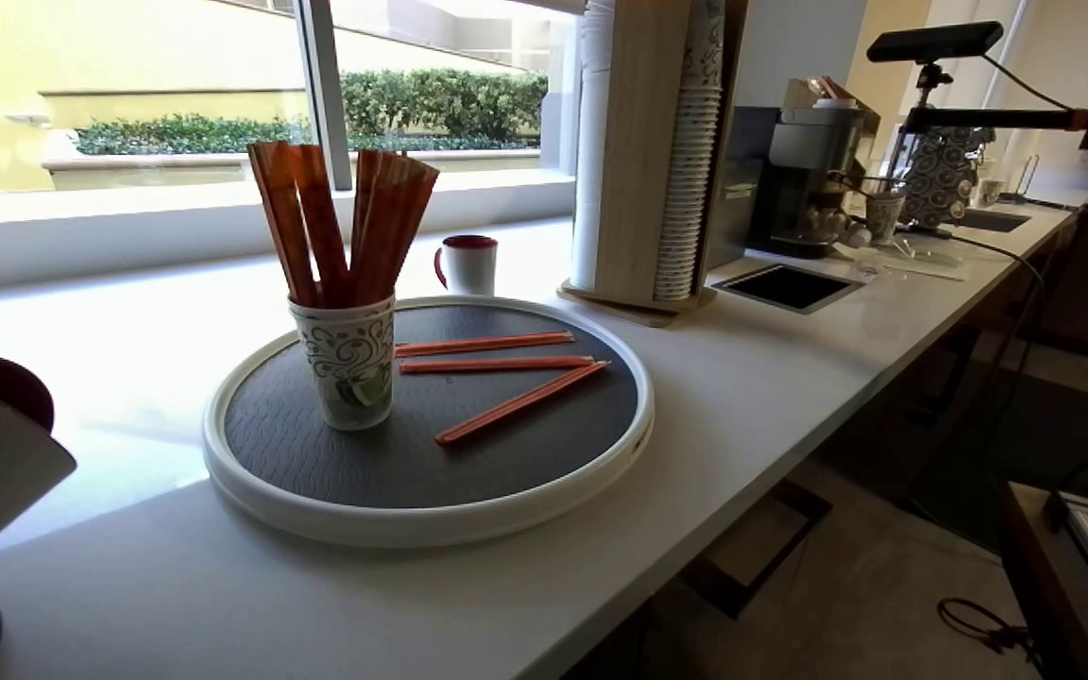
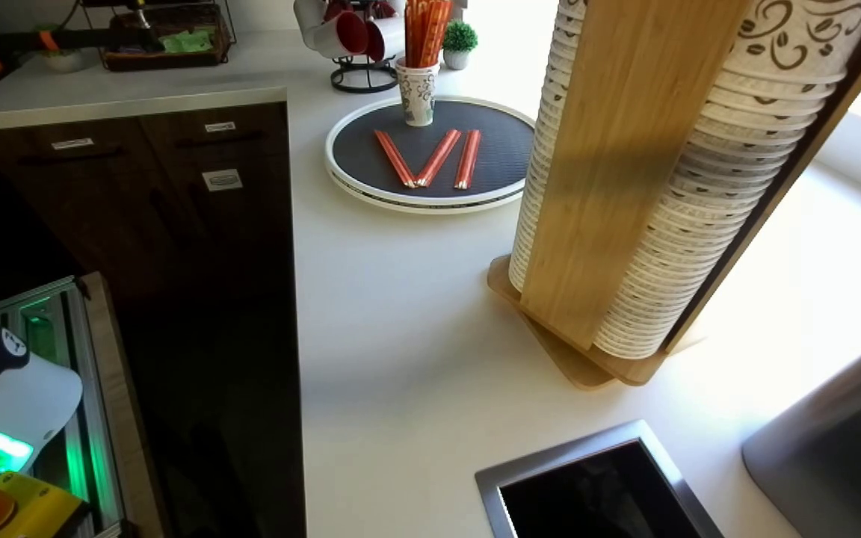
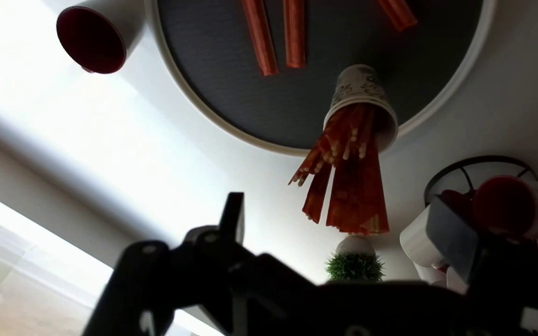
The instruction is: Put the open packet and wooden stirrer in the trash chute.
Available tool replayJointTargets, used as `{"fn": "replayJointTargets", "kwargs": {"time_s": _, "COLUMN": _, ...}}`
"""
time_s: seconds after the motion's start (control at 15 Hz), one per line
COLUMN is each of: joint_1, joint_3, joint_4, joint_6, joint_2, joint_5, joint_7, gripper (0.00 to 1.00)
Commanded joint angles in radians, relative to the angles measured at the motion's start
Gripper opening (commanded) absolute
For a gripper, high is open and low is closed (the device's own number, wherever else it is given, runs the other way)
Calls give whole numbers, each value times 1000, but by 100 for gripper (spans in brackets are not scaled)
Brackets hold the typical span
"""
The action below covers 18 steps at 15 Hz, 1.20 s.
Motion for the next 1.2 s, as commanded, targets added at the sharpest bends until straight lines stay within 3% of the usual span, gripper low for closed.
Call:
{"fn": "replayJointTargets", "kwargs": {"time_s": 0.0, "joint_1": -4, "joint_3": 4, "joint_4": 6, "joint_6": -3, "joint_2": 3, "joint_5": 0, "joint_7": -2, "gripper": 100}}
{"fn": "replayJointTargets", "kwargs": {"time_s": 0.47, "joint_1": -7, "joint_3": 9, "joint_4": 32, "joint_6": -17, "joint_2": 64, "joint_5": 117, "joint_7": -46, "gripper": 98}}
{"fn": "replayJointTargets", "kwargs": {"time_s": 0.53, "joint_1": -9, "joint_3": 10, "joint_4": 36, "joint_6": -21, "joint_2": 76, "joint_5": 128, "joint_7": -54, "gripper": 75}}
{"fn": "replayJointTargets", "kwargs": {"time_s": 0.67, "joint_1": -11, "joint_3": 13, "joint_4": 49, "joint_6": -37, "joint_2": 101, "joint_5": 140, "joint_7": -75, "gripper": 70}}
{"fn": "replayJointTargets", "kwargs": {"time_s": 1.0, "joint_1": -18, "joint_3": 24, "joint_4": 92, "joint_6": -38, "joint_2": 167, "joint_5": 135, "joint_7": -104, "gripper": 30}}
{"fn": "replayJointTargets", "kwargs": {"time_s": 1.13, "joint_1": -20, "joint_3": 31, "joint_4": 109, "joint_6": -36, "joint_2": 191, "joint_5": 141, "joint_7": -112, "gripper": 24}}
